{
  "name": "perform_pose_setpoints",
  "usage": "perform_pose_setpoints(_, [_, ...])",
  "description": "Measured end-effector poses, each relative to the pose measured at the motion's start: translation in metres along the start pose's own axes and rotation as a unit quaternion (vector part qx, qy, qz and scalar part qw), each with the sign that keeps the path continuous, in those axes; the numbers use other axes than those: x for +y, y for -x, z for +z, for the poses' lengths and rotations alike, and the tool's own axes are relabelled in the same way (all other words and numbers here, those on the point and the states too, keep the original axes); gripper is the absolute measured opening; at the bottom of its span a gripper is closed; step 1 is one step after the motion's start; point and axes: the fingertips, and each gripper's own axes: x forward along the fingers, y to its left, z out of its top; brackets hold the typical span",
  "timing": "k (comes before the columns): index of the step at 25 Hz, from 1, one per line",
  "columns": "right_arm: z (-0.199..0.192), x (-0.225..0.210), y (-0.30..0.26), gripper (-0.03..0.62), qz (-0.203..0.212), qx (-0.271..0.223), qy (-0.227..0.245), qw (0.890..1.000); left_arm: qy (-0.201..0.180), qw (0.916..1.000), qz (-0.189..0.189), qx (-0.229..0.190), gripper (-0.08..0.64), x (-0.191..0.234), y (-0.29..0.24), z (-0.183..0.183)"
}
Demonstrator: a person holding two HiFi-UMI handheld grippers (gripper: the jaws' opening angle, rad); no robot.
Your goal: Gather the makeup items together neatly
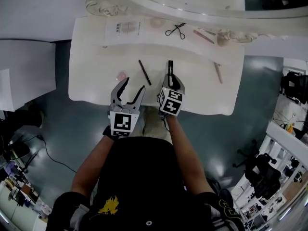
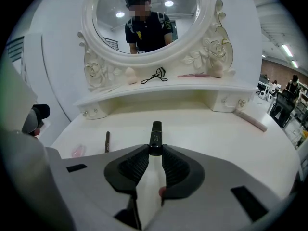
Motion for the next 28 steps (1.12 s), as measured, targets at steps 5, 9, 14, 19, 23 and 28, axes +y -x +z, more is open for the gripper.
perform_pose_setpoints(5, [-0.007,0.003,-0.009,0.1,-0.011,0.006,-0.011,1.0,0.001,1.0,0.003,0.004,0.258,0.004,0.0,-0.003])
perform_pose_setpoints(9, [-0.009,0.006,-0.012,0.101,-0.024,0.005,-0.006,1.0,0.002,1.0,0.006,0.003,0.255,0.006,0.0,-0.003])
perform_pose_setpoints(14, [-0.013,0.008,-0.012,0.103,-0.024,0.006,-0.018,1.0,0.0,1.0,0.008,0.001,0.255,0.007,0.001,-0.001])
perform_pose_setpoints(19, [-0.02,0.007,-0.013,0.104,-0.028,0.012,-0.009,1.0,0.0,1.0,0.006,0.002,0.255,0.004,0.001,-0.001])
perform_pose_setpoints(23, [-0.021,0.017,-0.008,0.192,0.003,0.03,-0.022,0.999,0.006,0.9999,0.007,-0.003,0.255,0.004,0.004,0.005])
perform_pose_setpoints(28, [-0.003,-0.01,0.049,0.239,0.029,0.004,0.014,0.999,0.02,0.9998,0.001,-0.007,0.255,-0.002,0.025,0.017])
